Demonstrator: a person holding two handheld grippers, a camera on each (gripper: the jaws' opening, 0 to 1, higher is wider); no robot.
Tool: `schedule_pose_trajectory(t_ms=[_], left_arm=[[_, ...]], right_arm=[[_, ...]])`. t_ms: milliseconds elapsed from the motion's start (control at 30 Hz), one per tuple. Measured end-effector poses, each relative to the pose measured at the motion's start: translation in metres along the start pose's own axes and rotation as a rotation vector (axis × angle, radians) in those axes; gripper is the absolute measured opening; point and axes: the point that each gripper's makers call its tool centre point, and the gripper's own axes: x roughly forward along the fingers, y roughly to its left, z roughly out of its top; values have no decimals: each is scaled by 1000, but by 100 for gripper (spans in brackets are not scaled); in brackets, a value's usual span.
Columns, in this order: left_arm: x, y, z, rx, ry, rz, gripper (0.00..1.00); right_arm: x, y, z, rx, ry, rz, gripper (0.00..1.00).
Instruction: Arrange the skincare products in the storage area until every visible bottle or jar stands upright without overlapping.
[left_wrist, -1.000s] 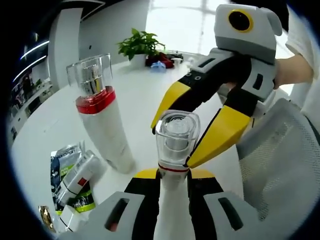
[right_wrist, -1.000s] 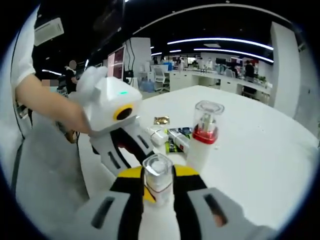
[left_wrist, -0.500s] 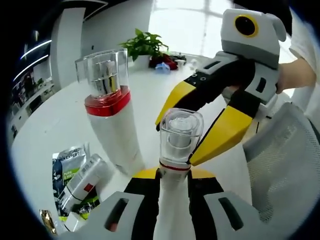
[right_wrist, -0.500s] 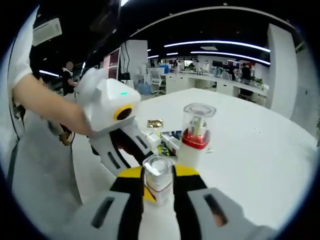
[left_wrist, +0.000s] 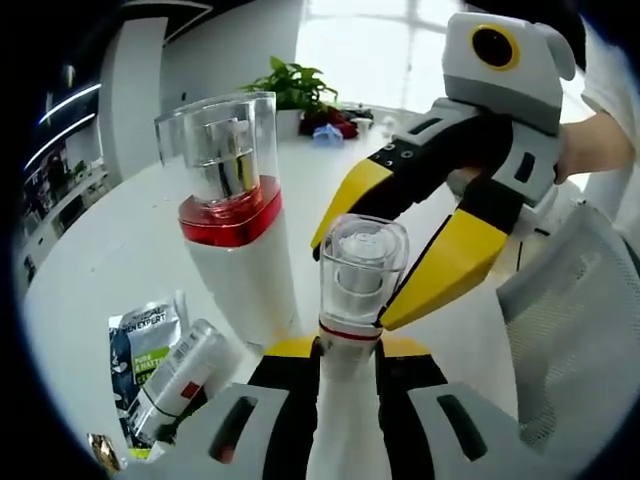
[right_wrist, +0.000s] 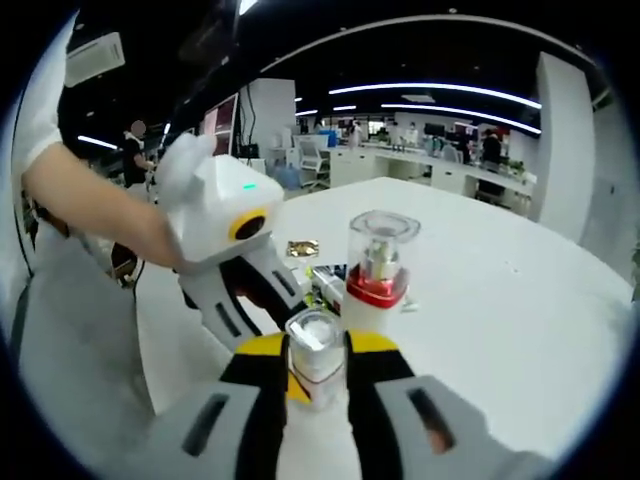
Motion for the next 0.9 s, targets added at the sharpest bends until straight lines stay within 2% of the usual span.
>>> schedule_pose_trajectory(t_ms=[267,900], left_arm=[[2,7,1,-2,0,4,18],[3,8,0,-9,5,17,18]], right_arm=[[2,-4,1,-4,-1,2,21],[5,-7,1,-27,0,16,22]])
